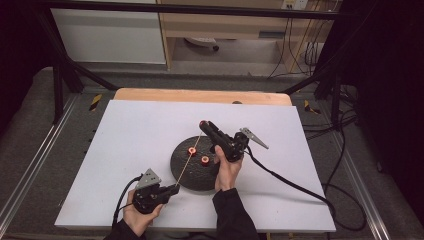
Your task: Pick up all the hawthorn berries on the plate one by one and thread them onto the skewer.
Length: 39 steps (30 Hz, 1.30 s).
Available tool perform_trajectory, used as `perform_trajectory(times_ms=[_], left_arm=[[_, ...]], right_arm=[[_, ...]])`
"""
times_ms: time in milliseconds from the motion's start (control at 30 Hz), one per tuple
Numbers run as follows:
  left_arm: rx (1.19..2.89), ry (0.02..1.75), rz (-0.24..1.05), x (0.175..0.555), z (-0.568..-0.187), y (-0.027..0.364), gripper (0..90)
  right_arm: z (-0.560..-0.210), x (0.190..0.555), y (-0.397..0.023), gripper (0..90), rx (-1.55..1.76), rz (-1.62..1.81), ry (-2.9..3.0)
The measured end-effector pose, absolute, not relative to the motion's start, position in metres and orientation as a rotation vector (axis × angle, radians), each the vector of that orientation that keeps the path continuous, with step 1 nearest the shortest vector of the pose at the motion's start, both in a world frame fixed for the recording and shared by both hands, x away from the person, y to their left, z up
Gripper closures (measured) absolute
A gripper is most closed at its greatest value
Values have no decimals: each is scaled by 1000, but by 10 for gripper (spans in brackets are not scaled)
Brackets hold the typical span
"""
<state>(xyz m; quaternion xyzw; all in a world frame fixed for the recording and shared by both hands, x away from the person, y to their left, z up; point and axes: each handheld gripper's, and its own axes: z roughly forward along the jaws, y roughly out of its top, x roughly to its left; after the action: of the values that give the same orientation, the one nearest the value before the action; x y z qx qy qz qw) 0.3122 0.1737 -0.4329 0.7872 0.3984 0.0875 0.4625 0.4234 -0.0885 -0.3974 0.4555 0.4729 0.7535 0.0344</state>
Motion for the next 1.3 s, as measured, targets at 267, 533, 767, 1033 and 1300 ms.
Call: perform_trajectory(times_ms=[267, 533, 767, 1033, 1300], left_arm=[[1934, 986, 203, 312, -434, 171, 882], [1930, 985, 212, 312, -434, 172, 882], [1898, 1004, 183, 313, -433, 171, 882], [1870, 1041, 145, 312, -432, 159, 882], [1890, 1046, 162, 312, -431, 157, 883]], right_arm=[[-399, 422, -88, 626, 1401, 2329, 1444], [-398, 423, -88, 626, 1399, 2331, 1442], [-400, 422, -87, 626, 1403, 2332, 1444], [-404, 420, -84, 627, 1404, 2347, 1421], [-405, 421, -85, 629, 1396, 2348, 1453]])
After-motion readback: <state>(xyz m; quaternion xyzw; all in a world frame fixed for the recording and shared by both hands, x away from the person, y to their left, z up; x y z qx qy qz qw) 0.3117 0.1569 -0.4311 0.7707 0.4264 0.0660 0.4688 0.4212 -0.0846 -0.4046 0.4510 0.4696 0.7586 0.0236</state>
